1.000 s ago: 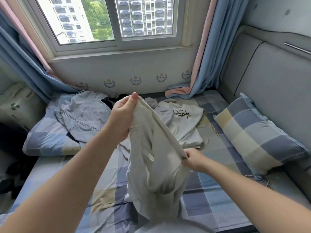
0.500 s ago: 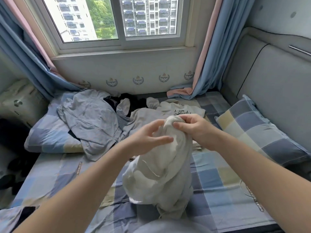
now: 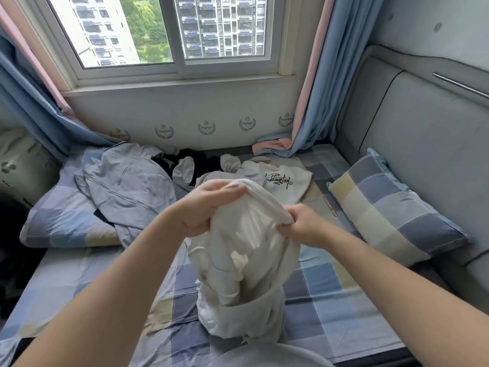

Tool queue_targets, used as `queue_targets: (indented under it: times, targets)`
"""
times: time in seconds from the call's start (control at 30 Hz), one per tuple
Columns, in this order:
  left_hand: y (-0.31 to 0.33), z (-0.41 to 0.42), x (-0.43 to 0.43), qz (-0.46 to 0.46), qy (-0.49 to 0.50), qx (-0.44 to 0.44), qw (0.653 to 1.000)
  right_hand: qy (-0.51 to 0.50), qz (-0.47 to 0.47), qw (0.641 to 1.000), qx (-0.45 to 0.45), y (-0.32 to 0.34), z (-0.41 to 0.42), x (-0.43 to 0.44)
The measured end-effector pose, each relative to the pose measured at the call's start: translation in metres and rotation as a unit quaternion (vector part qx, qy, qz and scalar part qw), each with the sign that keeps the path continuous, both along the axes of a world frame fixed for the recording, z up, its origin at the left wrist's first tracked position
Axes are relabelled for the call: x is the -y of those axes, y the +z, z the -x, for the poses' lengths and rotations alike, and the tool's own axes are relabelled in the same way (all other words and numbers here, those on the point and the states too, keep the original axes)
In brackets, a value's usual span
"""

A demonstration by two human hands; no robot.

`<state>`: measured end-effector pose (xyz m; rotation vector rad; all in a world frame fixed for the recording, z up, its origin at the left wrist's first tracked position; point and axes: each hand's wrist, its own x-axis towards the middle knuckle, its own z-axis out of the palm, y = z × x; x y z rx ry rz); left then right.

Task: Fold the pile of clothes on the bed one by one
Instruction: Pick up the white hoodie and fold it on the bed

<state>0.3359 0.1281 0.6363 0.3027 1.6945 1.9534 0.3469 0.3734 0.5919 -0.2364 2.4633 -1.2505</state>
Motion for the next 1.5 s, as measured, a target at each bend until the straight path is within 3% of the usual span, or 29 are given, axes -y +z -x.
queue_targets:
  times: [0.13, 0.23, 0.3, 0.37, 0.43, 0.5, 0.57, 0.67, 0.77, 0.87, 0.93, 1.0, 1.07, 1.17, 1.27, 1.33, 1.4, 1.47, 1.5]
  targets:
    - [-0.005, 0.013, 0.014, -0.038, 0.162, 0.022, 0.986, -0.024, 0.022, 0.998, 0.046, -0.019, -0.011, -0.001]
    - [-0.021, 0.021, 0.014, 0.039, 0.273, -0.032, 0.961, -0.041, 0.119, 0.988, 0.094, 0.0, -0.012, 0.015]
    - [-0.031, 0.016, 0.008, 0.139, 0.24, -0.082, 0.957, -0.084, 0.189, 0.975, 0.077, 0.014, -0.003, 0.025]
    - [-0.037, 0.002, -0.001, 0.256, 0.22, -0.176, 0.925, -0.156, 0.251, 0.952, 0.074, 0.026, 0.009, 0.03]
    - [-0.043, -0.016, -0.015, 0.28, 0.178, -0.244, 0.911, -0.203, 0.311, 0.925, 0.085, 0.035, 0.019, 0.035]
    - [-0.059, -0.028, -0.026, 0.274, 0.053, -0.209, 0.937, -0.217, 0.355, 0.904, 0.096, 0.043, 0.023, 0.039]
    - [-0.084, -0.031, -0.029, 0.325, 0.006, -0.171, 0.93, -0.232, 0.391, 0.884, 0.106, 0.047, 0.026, 0.039]
    - [-0.104, -0.023, -0.019, 0.344, 0.071, -0.098, 0.931, -0.294, 0.439, 0.843, 0.103, 0.045, 0.038, 0.03]
    - [-0.076, -0.017, -0.01, 0.266, 0.162, -0.071, 0.947, -0.343, 0.472, 0.807, 0.092, 0.034, 0.046, 0.01]
    - [-0.019, -0.009, -0.008, 0.113, 0.266, -0.054, 0.956, -0.293, 0.423, 0.855, 0.068, 0.016, 0.036, 0.001]
    - [0.013, -0.006, -0.012, 0.053, 0.253, -0.048, 0.965, -0.198, 0.35, 0.915, 0.04, 0.005, 0.022, 0.008]
    - [0.035, -0.005, -0.024, 0.026, 0.208, -0.047, 0.977, -0.088, 0.291, 0.951, 0.051, -0.008, 0.008, 0.026]
    - [0.048, -0.005, -0.038, 0.016, 0.157, -0.055, 0.986, -0.033, 0.219, 0.973, 0.061, -0.029, -0.003, 0.049]
    - [0.062, 0.003, -0.044, -0.032, 0.151, -0.064, 0.986, -0.067, 0.065, 0.996, 0.011, -0.065, -0.008, 0.062]
    - [0.071, 0.016, -0.021, -0.075, 0.169, -0.073, 0.98, -0.086, 0.047, 0.995, 0.024, -0.069, -0.002, 0.041]
    - [0.064, 0.025, -0.001, -0.032, 0.17, -0.095, 0.98, -0.091, 0.088, 0.991, 0.042, -0.054, -0.001, 0.026]
    - [0.048, 0.032, 0.015, 0.066, 0.147, -0.109, 0.981, -0.103, 0.131, 0.986, 0.032, -0.037, 0.002, 0.017]
    - [0.031, 0.035, 0.023, 0.237, 0.099, -0.12, 0.959, -0.109, 0.169, 0.979, 0.017, -0.018, 0.006, 0.015]
    - [0.024, 0.035, 0.024, 0.339, 0.051, -0.138, 0.929, -0.106, 0.183, 0.977, 0.011, -0.01, 0.009, 0.015]
